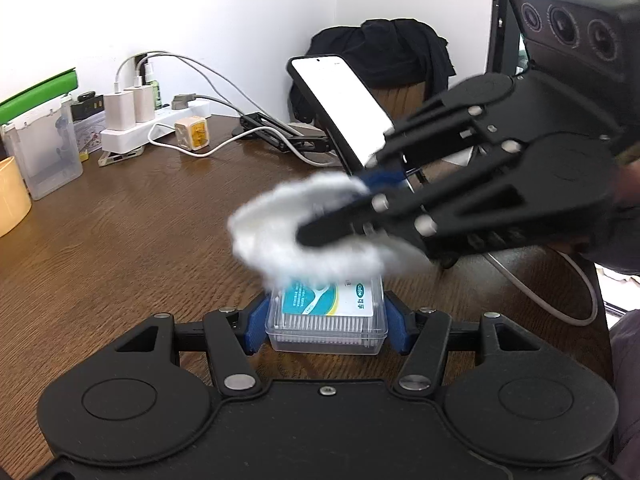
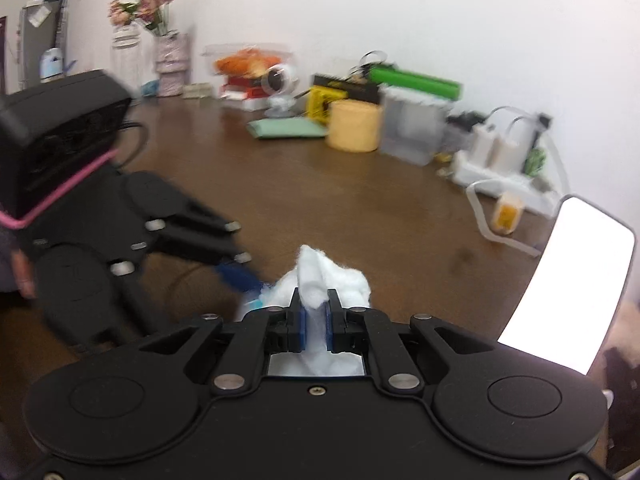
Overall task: Clean container
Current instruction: 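Wipe the box lid with the right gripper while the left tilts the box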
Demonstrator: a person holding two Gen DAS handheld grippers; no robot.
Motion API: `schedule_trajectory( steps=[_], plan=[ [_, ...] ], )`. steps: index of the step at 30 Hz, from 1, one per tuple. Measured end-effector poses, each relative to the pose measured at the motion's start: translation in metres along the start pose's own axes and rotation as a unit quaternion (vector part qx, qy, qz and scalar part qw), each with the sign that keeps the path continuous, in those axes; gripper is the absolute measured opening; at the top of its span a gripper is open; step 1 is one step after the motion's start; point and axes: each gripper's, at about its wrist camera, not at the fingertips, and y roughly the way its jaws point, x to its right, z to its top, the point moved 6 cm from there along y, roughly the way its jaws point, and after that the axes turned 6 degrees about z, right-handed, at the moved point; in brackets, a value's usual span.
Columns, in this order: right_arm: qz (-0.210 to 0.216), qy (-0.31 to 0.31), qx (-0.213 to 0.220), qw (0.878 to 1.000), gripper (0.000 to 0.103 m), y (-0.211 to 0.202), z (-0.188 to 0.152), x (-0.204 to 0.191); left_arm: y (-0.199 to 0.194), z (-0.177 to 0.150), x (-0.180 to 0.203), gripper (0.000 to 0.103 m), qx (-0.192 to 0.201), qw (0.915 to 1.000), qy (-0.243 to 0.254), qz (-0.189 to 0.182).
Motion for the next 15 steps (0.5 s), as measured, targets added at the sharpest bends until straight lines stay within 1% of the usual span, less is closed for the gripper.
schedule_trajectory(
  steps=[1,2,3,5,7,10,13,15],
  plan=[
    [-0.007,-0.019,0.012,1.000,0.009,-0.001,0.001,0.001,-0.001,0.000,-0.001,0.057,0.002,1.0000,-0.004,0.005],
    [-0.006,-0.057,0.033,0.998,0.009,-0.005,0.002,-0.001,-0.001,0.000,-0.003,0.057,0.004,0.9999,-0.008,0.010],
    [-0.004,-0.098,0.054,0.994,0.012,-0.010,0.002,-0.004,-0.001,0.001,-0.004,0.057,0.004,0.9998,-0.012,0.015],
    [0.008,-0.187,0.092,0.978,0.009,-0.015,0.001,-0.012,0.000,0.001,-0.007,0.057,0.003,0.9995,-0.019,0.024],
    [0.008,-0.222,0.101,0.970,0.009,-0.012,0.003,-0.010,0.000,0.001,-0.010,0.057,0.000,0.9991,-0.026,0.034],
    [0.008,-0.246,0.100,0.964,0.010,-0.003,0.006,-0.001,0.001,0.001,-0.013,0.057,-0.004,0.9985,-0.033,0.043],
    [0.016,-0.236,0.098,0.967,0.010,0.005,0.007,0.011,0.001,0.002,-0.013,0.057,-0.005,0.9987,-0.029,0.041],
    [0.020,-0.230,0.085,0.969,0.010,0.012,0.004,0.015,0.001,0.002,-0.011,0.057,-0.005,0.9989,-0.026,0.038]
  ],
)
